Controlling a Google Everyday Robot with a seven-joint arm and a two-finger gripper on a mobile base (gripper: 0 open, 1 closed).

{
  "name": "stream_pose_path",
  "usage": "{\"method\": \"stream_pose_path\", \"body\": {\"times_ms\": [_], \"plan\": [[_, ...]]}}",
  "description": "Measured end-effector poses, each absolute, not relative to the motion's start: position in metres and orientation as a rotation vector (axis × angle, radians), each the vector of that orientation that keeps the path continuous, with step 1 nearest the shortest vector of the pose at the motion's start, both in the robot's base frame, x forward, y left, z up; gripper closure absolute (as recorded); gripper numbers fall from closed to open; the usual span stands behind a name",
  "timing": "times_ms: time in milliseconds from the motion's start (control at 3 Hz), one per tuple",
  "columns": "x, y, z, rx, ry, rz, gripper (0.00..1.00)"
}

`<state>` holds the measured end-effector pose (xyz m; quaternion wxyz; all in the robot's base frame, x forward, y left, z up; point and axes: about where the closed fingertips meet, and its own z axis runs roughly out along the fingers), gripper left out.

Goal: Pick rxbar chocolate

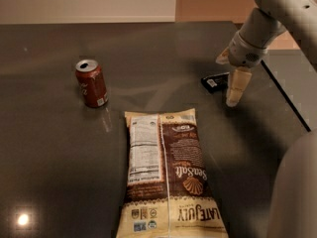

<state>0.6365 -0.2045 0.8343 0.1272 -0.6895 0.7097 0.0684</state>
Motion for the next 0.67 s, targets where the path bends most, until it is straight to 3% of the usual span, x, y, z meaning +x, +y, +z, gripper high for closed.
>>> {"method": "stream_pose_path", "body": {"times_ms": [333, 667], "plan": [[0.6408, -0.204, 0.8262, -2.031, 2.074, 0.209, 0.0], [0.6431, -0.2043, 0.8213, -2.045, 2.08, 0.221, 0.18]]}}
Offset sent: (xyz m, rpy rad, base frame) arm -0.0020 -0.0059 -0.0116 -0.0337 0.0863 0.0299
